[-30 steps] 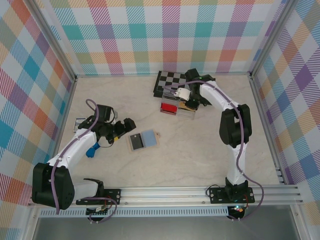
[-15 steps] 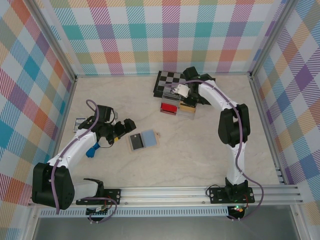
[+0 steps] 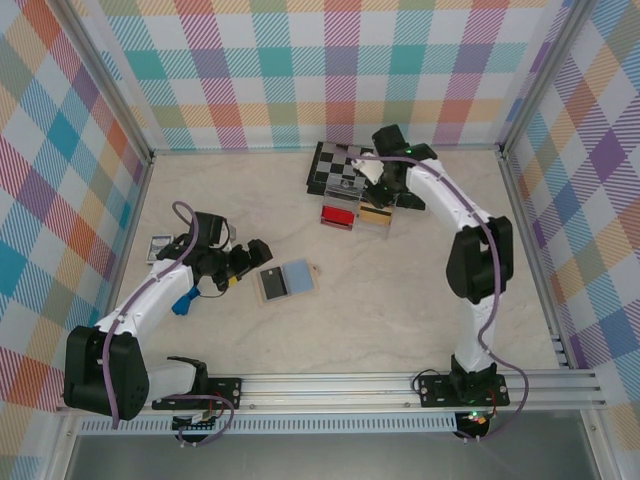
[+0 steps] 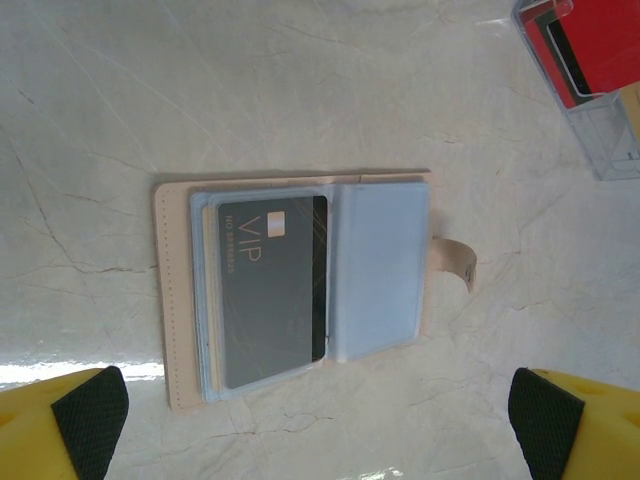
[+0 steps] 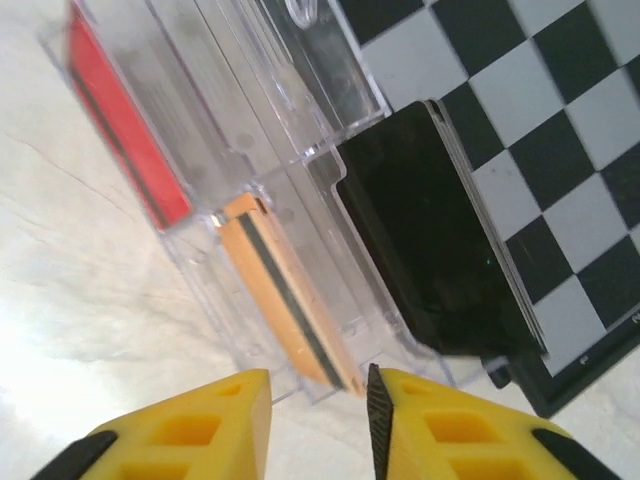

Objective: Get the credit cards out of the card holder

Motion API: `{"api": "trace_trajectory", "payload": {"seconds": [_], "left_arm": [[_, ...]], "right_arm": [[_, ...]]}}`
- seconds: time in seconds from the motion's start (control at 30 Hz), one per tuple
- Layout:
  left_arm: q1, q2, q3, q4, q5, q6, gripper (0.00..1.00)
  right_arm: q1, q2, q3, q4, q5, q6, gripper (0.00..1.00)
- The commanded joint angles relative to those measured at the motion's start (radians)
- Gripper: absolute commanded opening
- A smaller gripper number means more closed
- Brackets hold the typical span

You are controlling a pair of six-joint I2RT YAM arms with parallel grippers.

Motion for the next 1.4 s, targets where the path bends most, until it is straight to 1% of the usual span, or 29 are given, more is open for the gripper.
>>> {"api": "trace_trajectory", "payload": {"seconds": [0.0,0.1,0.17,0.27,0.33,0.4,0.43,0.47,0.53,0.6,0.67,0.8,0.9,0.97,1.17,1.23,1.37], "left_arm": [[-0.008,-0.03,-0.021,0.01,0.01,-0.038,1.0],[-0.026,-0.039,-0.039,0.008,-0.008,-0.064,0.99],[-0.04,-0.044,-0.054,0.01,-0.021,-0.087,0.96],[-0.059,-0.036,-0.079,0.031,-0.03,-0.12,0.88],[-0.072,-0.021,-0.097,0.056,-0.029,-0.142,0.81],[-0.085,0.005,-0.105,0.077,-0.029,-0.16,0.74],[-0.091,0.019,-0.107,0.083,-0.031,-0.165,0.71],[-0.097,0.034,-0.107,0.091,-0.036,-0.171,0.7],[-0.107,0.059,-0.105,0.106,-0.039,-0.176,0.63],[-0.11,0.08,-0.1,0.12,-0.046,-0.18,0.53],[-0.111,0.099,-0.096,0.129,-0.06,-0.18,0.44],[-0.11,0.13,-0.084,0.142,-0.1,-0.184,0.35],[-0.11,0.161,-0.076,0.155,-0.109,-0.184,0.28],[-0.111,0.182,-0.072,0.167,-0.106,-0.187,0.24],[-0.11,0.229,-0.063,0.183,-0.094,-0.183,0.17],[-0.11,0.236,-0.062,0.182,-0.095,-0.181,0.16],[-0.11,0.253,-0.063,0.182,-0.091,-0.173,0.14]], "right_arm": [[0.026,-0.144,-0.09,0.046,-0.114,0.26,0.35],[0.066,-0.215,-0.198,0.096,-0.155,0.425,0.37],[0.108,-0.25,-0.26,0.135,-0.149,0.532,0.38],[0.172,-0.282,-0.338,0.194,-0.149,0.715,0.42],[0.208,-0.269,-0.358,0.202,-0.168,0.841,0.42],[0.25,-0.243,-0.373,0.232,-0.215,0.902,0.4],[0.278,-0.234,-0.382,0.251,-0.218,0.925,0.4],[0.306,-0.22,-0.39,0.279,-0.236,0.939,0.4],[0.35,-0.176,-0.38,0.301,-0.265,0.965,0.4],[0.386,-0.123,-0.367,0.331,-0.313,0.987,0.39],[0.41,-0.074,-0.35,0.346,-0.332,1.016,0.37],[0.434,0.017,-0.307,0.37,-0.39,1.052,0.32],[0.436,0.064,-0.281,0.387,-0.415,1.071,0.29],[0.436,0.095,-0.257,0.385,-0.431,1.075,0.27],[0.436,0.18,-0.2,0.37,-0.489,1.069,0.24],[0.436,0.204,-0.18,0.363,-0.502,1.067,0.23],[0.436,0.238,-0.152,0.334,-0.484,1.056,0.23]]}}
